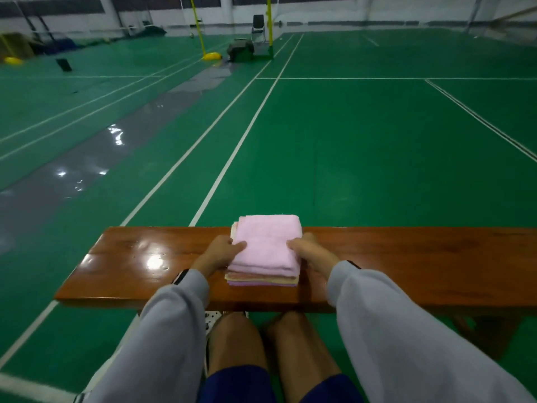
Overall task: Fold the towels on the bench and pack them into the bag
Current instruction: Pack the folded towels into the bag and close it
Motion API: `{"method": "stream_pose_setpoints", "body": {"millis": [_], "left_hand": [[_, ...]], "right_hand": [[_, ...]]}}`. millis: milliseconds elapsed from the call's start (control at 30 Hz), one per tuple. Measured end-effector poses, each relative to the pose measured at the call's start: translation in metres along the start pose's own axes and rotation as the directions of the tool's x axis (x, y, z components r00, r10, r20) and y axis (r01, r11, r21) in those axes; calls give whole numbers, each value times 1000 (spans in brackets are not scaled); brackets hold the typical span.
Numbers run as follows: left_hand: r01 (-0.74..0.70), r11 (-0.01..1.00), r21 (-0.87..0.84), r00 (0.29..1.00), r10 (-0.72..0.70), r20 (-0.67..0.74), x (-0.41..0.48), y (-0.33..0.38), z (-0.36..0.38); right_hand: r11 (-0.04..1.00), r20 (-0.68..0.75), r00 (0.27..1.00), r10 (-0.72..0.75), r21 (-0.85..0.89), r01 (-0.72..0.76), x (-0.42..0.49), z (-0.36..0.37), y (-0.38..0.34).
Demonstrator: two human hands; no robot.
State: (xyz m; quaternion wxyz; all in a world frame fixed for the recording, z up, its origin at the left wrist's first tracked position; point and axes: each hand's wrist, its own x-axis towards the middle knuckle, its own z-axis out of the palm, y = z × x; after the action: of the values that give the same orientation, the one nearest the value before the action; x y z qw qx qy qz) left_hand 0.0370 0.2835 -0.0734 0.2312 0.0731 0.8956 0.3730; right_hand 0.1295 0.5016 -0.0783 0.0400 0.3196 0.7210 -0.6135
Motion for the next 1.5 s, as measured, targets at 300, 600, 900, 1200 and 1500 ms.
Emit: {"method": "stream_pose_setpoints", "body": {"millis": [300, 600, 900, 1200, 1500], "left_hand": [[-12, 1000, 25, 999, 13, -41, -11, 8, 1], [13, 985, 175, 994, 7, -113, -7, 13, 9], [-369, 729, 576, 827, 541, -155, 5, 21, 27], [-369, 795, 482, 898, 439, -37, 34, -9, 55], [104, 968, -227, 977, -142, -158, 12, 3, 26]], "right_hand": [[987, -146, 988, -53, -157, 30, 20, 11, -8], [869, -170, 975, -141, -493, 39, 1, 11, -21], [428, 66, 852, -519, -843, 326, 5, 47, -17], [543, 13, 909, -417, -799, 260, 49, 60, 30], [998, -122, 991, 60, -22, -63, 27, 36, -5]]}}
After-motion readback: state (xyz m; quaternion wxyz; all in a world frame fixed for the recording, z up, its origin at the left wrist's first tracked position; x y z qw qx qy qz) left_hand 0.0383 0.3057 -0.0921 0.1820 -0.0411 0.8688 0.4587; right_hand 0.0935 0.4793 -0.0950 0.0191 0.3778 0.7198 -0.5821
